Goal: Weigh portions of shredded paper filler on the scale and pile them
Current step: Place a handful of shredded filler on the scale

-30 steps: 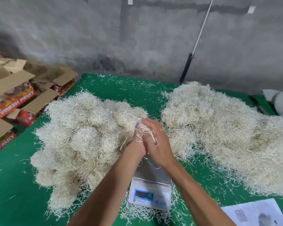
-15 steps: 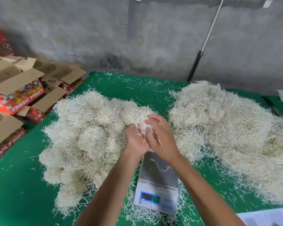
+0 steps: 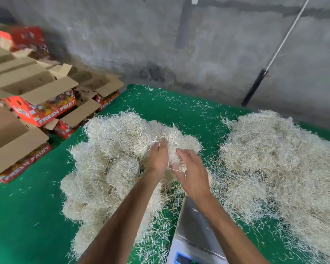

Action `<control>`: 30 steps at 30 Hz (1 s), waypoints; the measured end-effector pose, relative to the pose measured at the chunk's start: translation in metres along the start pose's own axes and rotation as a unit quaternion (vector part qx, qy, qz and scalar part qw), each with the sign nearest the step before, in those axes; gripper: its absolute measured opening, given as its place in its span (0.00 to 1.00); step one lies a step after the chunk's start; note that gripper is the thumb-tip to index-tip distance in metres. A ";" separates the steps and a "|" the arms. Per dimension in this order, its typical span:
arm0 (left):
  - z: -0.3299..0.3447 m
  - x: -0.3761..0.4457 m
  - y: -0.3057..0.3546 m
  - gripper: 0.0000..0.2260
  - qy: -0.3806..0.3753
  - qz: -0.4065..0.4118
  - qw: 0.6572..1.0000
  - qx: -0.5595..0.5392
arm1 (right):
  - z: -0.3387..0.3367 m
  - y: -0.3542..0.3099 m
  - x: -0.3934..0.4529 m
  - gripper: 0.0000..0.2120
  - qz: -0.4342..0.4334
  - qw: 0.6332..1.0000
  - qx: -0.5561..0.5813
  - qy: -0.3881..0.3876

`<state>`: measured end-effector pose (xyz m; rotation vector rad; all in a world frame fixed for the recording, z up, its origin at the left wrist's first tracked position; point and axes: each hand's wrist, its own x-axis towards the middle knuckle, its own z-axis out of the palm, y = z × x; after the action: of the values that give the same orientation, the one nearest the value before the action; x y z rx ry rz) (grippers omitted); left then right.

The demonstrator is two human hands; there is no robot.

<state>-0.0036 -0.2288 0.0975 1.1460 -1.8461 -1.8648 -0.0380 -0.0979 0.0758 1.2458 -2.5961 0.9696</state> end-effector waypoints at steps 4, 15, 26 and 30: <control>-0.014 0.048 0.030 0.25 -0.052 0.008 0.996 -0.068 | 0.008 0.012 0.077 0.24 0.073 0.995 0.067 -0.011; -0.024 0.076 -0.004 0.12 0.069 0.147 0.982 -0.100 | 0.080 0.045 0.171 0.20 0.173 0.974 0.072 -0.127; 0.082 0.017 -0.053 0.07 -0.100 0.061 0.993 -0.004 | -0.002 0.128 0.033 0.19 0.227 0.969 0.100 -0.012; 0.137 -0.001 -0.082 0.03 -0.160 0.032 0.986 0.020 | -0.031 0.187 -0.036 0.25 0.316 0.947 0.066 -0.010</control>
<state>-0.0705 -0.1179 0.0041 0.8242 -2.0681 -2.0817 -0.1565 0.0304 -0.0054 0.4164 -3.0517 1.2329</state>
